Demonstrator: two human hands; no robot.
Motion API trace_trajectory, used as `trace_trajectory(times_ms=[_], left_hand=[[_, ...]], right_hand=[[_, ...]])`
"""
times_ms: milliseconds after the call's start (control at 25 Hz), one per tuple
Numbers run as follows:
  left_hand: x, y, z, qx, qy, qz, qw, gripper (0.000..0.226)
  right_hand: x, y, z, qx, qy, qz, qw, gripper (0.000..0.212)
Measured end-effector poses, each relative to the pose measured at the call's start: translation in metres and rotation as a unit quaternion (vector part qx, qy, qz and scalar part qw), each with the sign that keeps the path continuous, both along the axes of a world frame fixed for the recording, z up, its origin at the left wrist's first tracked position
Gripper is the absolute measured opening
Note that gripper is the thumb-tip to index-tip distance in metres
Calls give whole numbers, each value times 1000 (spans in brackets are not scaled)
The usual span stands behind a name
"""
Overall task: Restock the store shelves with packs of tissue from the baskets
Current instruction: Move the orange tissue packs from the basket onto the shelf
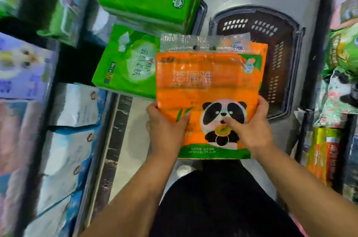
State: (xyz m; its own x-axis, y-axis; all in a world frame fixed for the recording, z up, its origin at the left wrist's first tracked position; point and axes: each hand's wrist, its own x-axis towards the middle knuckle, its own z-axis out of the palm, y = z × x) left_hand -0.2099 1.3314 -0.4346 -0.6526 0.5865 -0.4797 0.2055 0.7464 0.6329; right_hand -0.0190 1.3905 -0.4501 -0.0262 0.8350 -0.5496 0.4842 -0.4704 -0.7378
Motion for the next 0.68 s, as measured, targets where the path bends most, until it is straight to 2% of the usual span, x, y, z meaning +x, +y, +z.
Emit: trace_trajectory(times_ms=[120, 200, 280, 360, 440, 560, 680], left_hand=[[-30, -60, 49, 27, 31, 30, 999, 87], [-51, -102, 87, 51, 59, 47, 996, 99], [-66, -141, 123, 60, 90, 81, 991, 100], [-81, -179, 155, 73, 98, 137, 983, 96], [-92, -207, 180, 77, 86, 184, 976, 89], [-109, -254, 219, 103, 66, 260, 958, 72], [-122, -285, 252, 118, 58, 315, 940, 55]], right_hand=[[-35, -33, 51, 20, 12, 58, 998, 87], [-63, -53, 87, 40, 26, 111, 993, 95], [-90, -69, 122, 77, 45, 169, 982, 98], [-119, -86, 155, 102, 49, 229, 967, 97], [-143, -99, 179, 89, 64, 257, 960, 92], [-181, -122, 218, 59, 110, 285, 950, 72], [-218, -135, 248, 64, 109, 313, 941, 53]])
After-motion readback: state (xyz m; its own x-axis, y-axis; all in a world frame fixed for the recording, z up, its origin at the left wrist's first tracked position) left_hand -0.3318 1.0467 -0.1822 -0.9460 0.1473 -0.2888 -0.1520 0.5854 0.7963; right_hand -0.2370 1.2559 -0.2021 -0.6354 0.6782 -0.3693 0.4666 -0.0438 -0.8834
